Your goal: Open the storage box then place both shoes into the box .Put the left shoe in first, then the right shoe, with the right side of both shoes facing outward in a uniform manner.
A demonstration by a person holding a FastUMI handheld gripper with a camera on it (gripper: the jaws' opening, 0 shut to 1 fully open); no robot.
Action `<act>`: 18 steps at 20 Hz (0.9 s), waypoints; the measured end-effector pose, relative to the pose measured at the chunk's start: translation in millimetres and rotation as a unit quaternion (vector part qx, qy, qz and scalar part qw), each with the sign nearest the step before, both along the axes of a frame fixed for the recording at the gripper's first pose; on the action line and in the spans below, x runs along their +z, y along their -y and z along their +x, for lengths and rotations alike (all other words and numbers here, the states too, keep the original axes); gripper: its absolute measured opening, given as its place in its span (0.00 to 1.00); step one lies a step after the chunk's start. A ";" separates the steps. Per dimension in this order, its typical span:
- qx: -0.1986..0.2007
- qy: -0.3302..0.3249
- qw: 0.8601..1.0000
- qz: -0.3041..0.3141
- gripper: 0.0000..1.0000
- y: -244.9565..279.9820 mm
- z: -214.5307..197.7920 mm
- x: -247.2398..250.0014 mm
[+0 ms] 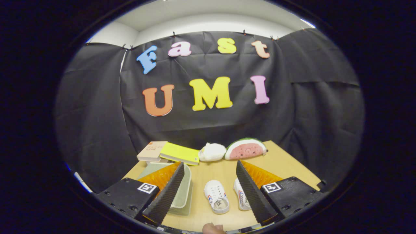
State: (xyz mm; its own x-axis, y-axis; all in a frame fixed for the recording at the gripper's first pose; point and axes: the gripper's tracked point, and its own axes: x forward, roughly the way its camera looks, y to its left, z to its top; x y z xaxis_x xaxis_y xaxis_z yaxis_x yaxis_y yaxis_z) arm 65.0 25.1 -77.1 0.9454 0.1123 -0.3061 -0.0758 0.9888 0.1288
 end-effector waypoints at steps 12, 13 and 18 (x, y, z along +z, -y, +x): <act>0.215 -0.233 0.929 0.189 1.00 -68.5 107.8 -89.4; 0.234 -0.254 0.916 0.205 1.00 -77.8 111.5 -94.8; 0.296 -0.331 0.851 0.282 0.99 -86.9 126.9 -121.7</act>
State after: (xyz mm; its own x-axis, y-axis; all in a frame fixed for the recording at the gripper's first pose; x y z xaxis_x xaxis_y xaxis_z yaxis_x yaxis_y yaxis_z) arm 191.9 112.0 -198.8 0.3138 0.8140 -0.4888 -0.2656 0.5695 0.7779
